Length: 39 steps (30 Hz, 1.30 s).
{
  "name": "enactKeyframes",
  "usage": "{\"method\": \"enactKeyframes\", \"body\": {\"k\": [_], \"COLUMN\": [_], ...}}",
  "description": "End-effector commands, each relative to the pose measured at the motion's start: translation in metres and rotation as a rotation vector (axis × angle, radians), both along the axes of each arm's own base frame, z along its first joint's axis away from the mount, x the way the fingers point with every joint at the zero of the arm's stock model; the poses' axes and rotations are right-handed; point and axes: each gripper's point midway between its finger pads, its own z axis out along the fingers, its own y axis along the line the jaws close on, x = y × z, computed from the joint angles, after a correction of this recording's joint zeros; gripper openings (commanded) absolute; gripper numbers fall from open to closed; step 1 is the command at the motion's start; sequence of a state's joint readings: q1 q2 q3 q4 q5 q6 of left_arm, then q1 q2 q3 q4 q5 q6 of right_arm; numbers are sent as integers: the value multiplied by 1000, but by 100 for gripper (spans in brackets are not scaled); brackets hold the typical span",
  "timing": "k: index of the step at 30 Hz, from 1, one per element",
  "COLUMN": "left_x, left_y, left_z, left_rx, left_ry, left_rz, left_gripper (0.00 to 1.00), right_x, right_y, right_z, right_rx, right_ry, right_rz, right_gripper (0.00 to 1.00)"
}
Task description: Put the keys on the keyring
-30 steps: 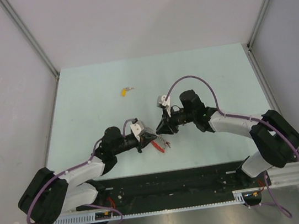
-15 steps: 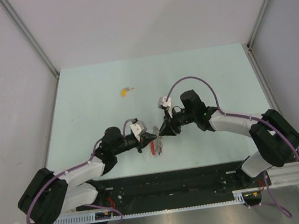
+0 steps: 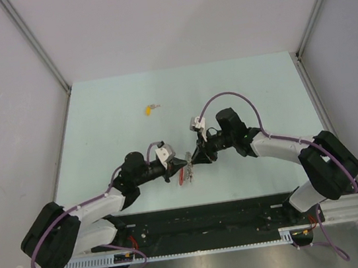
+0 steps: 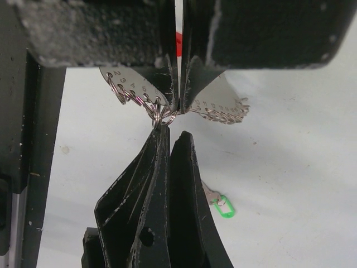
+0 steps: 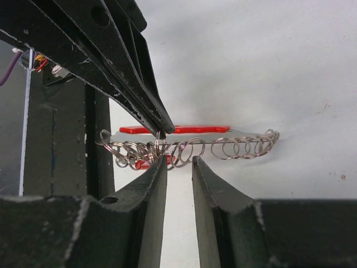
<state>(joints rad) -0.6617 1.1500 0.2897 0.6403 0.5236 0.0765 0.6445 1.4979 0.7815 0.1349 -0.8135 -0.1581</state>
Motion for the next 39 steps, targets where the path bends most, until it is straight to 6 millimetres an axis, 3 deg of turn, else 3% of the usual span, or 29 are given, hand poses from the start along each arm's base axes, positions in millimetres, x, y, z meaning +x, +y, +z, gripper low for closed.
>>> {"method": "enactKeyframes", "body": {"k": [1, 19, 25, 31, 36, 39], "left_x": [7, 3, -1, -1, 0, -1], "left_y": [-2, -7, -9, -8, -7, -7], "left_z": [30, 33, 37, 39, 41, 42], "left_rx": [-72, -89, -109, -117, -118, -117], "left_ry": [-90, -77, -75, -77, -77, -76], "left_rz": [20, -12, -29, -25, -16, -19], "left_gripper": [0, 0, 0, 0, 9, 27], "right_x": [-1, -3, 2, 2, 0, 0], "right_y": [4, 11, 15, 14, 9, 3], "right_z": [20, 33, 32, 31, 38, 42], "right_rx": [46, 93, 109, 105, 87, 59], "right_ry": [-30, -55, -65, -61, -85, -108], "right_rz": [30, 36, 29, 30, 12, -18], "right_gripper": [29, 28, 21, 0, 0, 0]}}
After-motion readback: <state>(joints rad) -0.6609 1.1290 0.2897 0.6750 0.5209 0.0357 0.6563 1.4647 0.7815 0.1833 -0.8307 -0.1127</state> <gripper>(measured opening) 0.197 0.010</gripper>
